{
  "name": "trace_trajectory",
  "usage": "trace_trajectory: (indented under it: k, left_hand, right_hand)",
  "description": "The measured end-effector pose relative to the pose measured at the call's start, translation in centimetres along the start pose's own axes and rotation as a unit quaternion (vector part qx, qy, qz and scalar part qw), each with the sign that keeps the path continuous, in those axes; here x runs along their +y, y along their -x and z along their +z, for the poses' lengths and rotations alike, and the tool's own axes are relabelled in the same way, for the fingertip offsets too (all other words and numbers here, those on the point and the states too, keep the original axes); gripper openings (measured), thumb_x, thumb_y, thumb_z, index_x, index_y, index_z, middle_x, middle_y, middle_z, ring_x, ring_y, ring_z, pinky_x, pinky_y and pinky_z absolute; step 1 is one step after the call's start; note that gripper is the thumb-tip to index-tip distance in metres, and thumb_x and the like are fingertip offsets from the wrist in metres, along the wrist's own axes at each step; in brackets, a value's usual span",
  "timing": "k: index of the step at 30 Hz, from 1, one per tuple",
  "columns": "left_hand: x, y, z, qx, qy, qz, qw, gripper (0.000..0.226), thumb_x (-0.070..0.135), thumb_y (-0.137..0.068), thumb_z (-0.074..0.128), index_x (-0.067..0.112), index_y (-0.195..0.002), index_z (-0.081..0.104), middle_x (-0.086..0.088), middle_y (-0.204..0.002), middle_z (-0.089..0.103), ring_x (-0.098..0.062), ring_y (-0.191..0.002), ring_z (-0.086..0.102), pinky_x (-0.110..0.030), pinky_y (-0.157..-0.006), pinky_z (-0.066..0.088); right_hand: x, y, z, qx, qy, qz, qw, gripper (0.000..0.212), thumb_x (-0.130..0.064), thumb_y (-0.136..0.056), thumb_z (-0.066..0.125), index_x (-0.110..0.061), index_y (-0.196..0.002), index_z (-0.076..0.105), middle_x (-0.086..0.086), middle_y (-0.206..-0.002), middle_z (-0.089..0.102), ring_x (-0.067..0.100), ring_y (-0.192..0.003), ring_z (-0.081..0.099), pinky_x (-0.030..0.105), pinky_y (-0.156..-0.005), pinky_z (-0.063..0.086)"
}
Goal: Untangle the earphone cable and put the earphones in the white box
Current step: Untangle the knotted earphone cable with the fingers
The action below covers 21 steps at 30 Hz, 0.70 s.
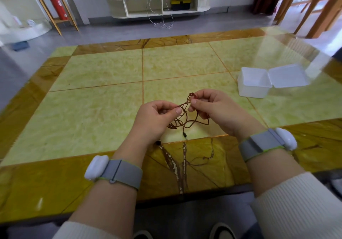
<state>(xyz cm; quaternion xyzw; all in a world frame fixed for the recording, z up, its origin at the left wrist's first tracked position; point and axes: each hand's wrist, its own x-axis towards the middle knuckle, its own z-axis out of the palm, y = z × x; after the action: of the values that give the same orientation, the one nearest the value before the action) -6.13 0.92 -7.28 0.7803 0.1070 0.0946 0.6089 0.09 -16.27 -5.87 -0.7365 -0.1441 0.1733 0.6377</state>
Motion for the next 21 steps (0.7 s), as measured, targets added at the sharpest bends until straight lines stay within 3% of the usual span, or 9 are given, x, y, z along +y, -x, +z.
trace_trajectory:
  k: [2,5,8,11,16,21]
  left_hand:
    - [0.08,-0.03,-0.26,0.007,0.024,-0.021,0.999,0.004,0.022,-0.081,0.078,0.021,-0.083,0.074,-0.005,-0.081,0.069,-0.009,-0.072,0.060,-0.028,-0.070,0.055]
    - [0.22,-0.18,-0.31,0.041,0.057,-0.057,0.996,0.004,0.019,-0.087,0.071,0.019,-0.084,0.069,0.004,-0.072,0.064,-0.005,-0.059,0.055,-0.018,-0.053,0.044]
    - [0.36,-0.31,-0.21,0.076,0.057,-0.089,0.991,0.006,0.014,-0.091,0.061,0.018,-0.087,0.064,0.002,-0.070,0.065,-0.010,-0.060,0.055,-0.021,-0.053,0.045]
    - [0.26,-0.23,-0.11,0.061,-0.012,-0.068,0.996,0.017,0.013,-0.087,0.058,0.026,-0.095,0.065,0.001,-0.072,0.071,-0.009,-0.061,0.057,-0.030,-0.064,0.051]
    - [0.09,0.17,0.07,0.033,-0.062,-0.001,0.998,0.013,0.032,-0.091,0.066,0.023,-0.088,0.073,0.005,-0.070,0.070,0.005,-0.052,0.053,-0.014,-0.055,0.044]
    - [0.53,-0.21,-0.08,0.121,-0.021,-0.053,0.991,0.017,0.025,-0.096,0.053,0.018,-0.089,0.066,0.004,-0.076,0.069,-0.013,-0.059,0.050,-0.027,-0.057,0.044]
  right_hand:
    - [-0.23,0.06,-0.22,0.014,-0.026,0.008,1.000,0.010,-0.007,-0.096,0.057,-0.012,-0.089,0.061,0.004,-0.073,0.067,0.011,-0.052,0.042,0.021,-0.052,0.035]
    - [-0.35,0.19,-0.50,0.015,-0.026,0.010,1.000,0.011,-0.006,-0.097,0.054,-0.012,-0.089,0.059,0.003,-0.071,0.066,0.010,-0.051,0.041,0.021,-0.051,0.034]
    - [-0.27,0.21,-0.57,0.010,-0.012,0.011,1.000,0.011,-0.007,-0.097,0.055,-0.013,-0.089,0.059,0.002,-0.072,0.067,0.009,-0.052,0.043,0.019,-0.051,0.036]
    - [-0.12,0.09,-0.37,0.001,-0.009,0.003,1.000,0.012,-0.006,-0.097,0.056,-0.013,-0.089,0.061,0.001,-0.071,0.067,0.008,-0.052,0.043,0.021,-0.053,0.036]
    - [0.10,0.12,-0.34,-0.010,0.028,-0.005,1.000,0.009,-0.009,-0.096,0.058,-0.014,-0.091,0.064,-0.001,-0.072,0.068,0.011,-0.056,0.042,0.024,-0.055,0.035]
    - [0.10,0.12,-0.56,0.009,0.020,0.001,1.000,0.011,-0.009,-0.096,0.058,-0.015,-0.089,0.064,-0.003,-0.069,0.068,0.011,-0.056,0.041,0.025,-0.056,0.034]
